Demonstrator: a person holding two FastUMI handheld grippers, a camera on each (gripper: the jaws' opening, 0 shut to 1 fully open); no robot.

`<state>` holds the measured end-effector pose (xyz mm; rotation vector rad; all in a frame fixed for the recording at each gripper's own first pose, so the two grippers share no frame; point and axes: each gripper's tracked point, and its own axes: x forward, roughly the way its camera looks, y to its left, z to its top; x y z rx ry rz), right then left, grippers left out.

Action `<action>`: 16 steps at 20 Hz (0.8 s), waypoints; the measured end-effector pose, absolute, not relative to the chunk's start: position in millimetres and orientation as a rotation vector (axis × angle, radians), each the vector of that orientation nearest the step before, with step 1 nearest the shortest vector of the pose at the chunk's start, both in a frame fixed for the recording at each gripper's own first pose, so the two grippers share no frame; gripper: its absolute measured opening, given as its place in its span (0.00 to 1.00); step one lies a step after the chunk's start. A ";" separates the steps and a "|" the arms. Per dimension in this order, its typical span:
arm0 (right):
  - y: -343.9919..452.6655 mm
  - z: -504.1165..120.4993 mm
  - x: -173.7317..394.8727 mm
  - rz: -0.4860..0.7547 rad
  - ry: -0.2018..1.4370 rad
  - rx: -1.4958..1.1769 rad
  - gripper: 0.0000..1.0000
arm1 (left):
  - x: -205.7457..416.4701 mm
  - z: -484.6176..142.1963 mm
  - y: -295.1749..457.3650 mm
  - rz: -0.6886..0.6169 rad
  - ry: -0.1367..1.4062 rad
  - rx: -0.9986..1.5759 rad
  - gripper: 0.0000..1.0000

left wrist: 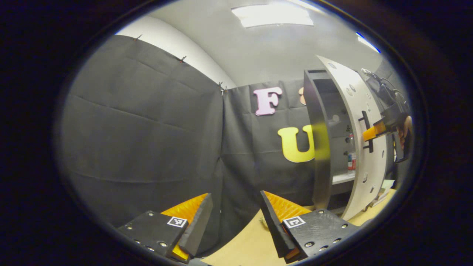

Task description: Open the cabinet door with the right hand, grasp the bottle in the cabinet with the left hand and place it on the coaster, then close the cabinet door with the right hand.

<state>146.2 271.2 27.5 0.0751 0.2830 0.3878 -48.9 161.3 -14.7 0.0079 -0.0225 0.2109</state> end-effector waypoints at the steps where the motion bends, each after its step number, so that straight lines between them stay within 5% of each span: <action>1: 268.4 27.8 144.0 0.396 0.286 0.084 0.18 | -47.1 -11.2 149.6 0.193 -0.027 0.002 0.77; 16: 182.7 35.8 96.6 0.491 0.321 0.073 0.18 | -75.2 12.3 -27.6 -0.009 -0.034 -0.019 0.77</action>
